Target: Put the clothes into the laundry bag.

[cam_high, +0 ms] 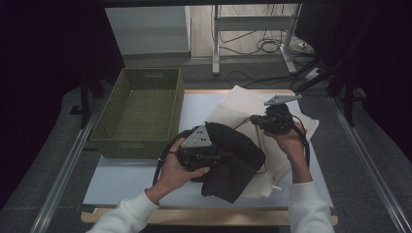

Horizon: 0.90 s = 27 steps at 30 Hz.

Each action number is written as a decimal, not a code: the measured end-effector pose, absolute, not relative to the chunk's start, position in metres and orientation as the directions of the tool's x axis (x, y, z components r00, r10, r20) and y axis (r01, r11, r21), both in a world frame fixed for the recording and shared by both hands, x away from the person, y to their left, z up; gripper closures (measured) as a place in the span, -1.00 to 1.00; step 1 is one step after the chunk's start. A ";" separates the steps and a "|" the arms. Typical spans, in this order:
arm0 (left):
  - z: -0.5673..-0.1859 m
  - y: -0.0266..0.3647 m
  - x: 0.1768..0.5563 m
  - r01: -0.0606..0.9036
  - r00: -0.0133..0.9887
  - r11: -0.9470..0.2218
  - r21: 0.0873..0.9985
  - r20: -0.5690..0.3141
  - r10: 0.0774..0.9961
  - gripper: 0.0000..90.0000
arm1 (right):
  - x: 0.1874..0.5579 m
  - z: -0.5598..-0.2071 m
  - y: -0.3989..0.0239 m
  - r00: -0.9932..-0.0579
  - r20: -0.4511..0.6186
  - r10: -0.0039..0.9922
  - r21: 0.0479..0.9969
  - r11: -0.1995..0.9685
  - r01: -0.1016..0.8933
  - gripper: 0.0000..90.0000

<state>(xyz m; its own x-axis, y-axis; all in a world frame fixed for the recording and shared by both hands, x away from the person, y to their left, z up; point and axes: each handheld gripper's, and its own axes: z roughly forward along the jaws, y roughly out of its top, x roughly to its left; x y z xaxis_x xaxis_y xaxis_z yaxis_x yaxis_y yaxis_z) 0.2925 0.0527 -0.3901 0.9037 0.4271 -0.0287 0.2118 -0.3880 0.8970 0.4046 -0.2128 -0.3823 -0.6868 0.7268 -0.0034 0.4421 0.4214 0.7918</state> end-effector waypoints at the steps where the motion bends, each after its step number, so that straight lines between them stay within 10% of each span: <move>1: -0.391 0.052 0.294 0.215 0.903 -0.390 0.895 -0.031 0.428 0.48 | 0.405 -0.382 -0.213 -0.687 -0.001 0.727 0.792 0.421 0.443 0.94; 27: -0.428 0.039 0.328 0.318 0.857 -0.423 0.849 -0.066 0.512 0.48 | 0.403 -0.384 -0.210 -0.707 0.008 0.708 0.773 0.444 0.454 0.95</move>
<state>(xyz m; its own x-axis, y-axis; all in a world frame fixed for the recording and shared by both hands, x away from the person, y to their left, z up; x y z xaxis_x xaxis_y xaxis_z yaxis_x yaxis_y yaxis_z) 0.3284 0.0388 -0.4278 0.8565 0.5119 -0.0656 0.3178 -0.4230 0.8486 0.4025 -0.2104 -0.3840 -0.7065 0.7077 0.0078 0.4535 0.4442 0.7726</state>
